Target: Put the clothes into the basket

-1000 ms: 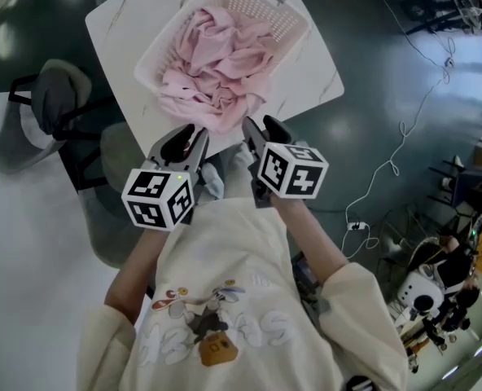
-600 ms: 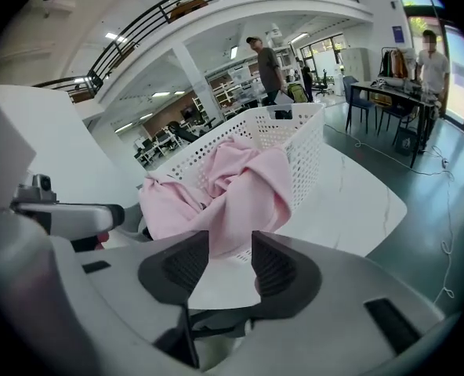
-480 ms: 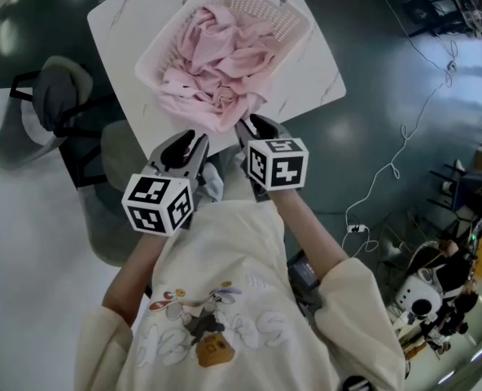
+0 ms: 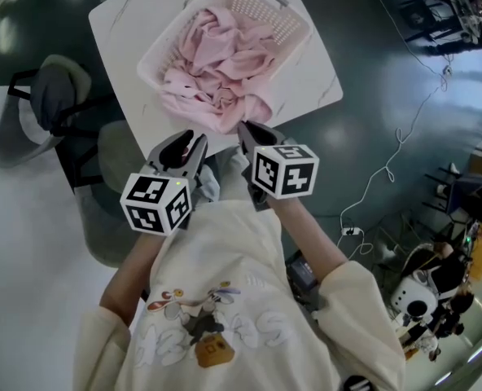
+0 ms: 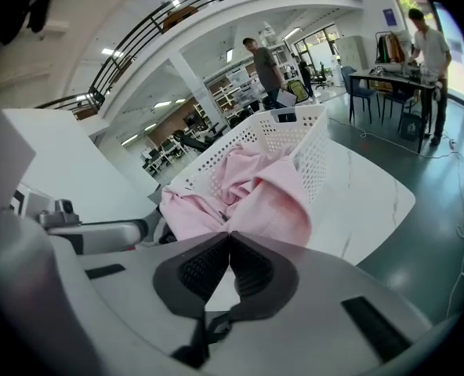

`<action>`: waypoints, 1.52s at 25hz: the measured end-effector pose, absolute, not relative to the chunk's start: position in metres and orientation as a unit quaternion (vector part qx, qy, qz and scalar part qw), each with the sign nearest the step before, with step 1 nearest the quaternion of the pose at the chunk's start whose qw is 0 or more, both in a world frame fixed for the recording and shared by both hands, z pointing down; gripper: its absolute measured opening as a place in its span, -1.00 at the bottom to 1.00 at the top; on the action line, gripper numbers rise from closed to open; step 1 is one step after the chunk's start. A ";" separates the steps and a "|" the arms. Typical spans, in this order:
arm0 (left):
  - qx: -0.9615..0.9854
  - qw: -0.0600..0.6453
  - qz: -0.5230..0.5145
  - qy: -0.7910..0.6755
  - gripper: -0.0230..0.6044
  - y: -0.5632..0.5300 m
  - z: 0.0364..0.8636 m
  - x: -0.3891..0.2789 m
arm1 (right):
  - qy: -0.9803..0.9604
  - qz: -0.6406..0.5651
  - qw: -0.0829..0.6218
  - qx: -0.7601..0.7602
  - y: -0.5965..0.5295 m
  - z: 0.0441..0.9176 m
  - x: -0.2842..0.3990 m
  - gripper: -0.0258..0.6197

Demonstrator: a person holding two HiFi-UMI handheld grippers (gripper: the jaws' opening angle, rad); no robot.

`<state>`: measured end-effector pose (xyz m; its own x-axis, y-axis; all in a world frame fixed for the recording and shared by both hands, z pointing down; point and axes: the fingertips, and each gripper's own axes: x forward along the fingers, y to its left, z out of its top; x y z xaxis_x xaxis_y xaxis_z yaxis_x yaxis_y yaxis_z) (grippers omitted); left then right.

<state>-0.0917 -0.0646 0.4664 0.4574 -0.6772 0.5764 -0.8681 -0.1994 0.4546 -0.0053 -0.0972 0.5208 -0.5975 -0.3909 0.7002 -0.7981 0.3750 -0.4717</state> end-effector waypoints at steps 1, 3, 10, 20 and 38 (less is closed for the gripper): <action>0.765 0.379 0.123 -0.506 -0.57 -0.065 0.465 -0.092 | -0.794 0.417 0.242 0.370 -0.094 0.514 -0.007 -0.89; 0.766 0.377 0.119 -0.508 -0.57 -0.065 0.462 -0.092 | -0.800 0.413 0.245 0.361 -0.088 0.506 -0.012 -0.89; 0.761 0.373 0.108 -0.519 -0.57 -0.063 0.457 -0.098 | -0.802 0.412 0.251 0.353 -0.085 0.504 -0.018 -0.89; 0.754 0.372 0.103 -0.532 -0.57 -0.058 0.456 -0.104 | -0.821 0.448 0.204 0.289 -0.069 0.478 -0.050 -0.89; 0.750 0.368 0.097 -0.541 -0.57 -0.103 0.443 -0.105 | -0.842 0.405 0.185 0.306 -0.169 0.449 -0.064 -0.89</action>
<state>-0.1051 -0.1033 0.4435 0.3955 -0.7402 0.5437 -0.8831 -0.1438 0.4467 -0.0640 -0.1694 0.4488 -0.7448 -0.3654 0.5583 -0.6642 0.4858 -0.5682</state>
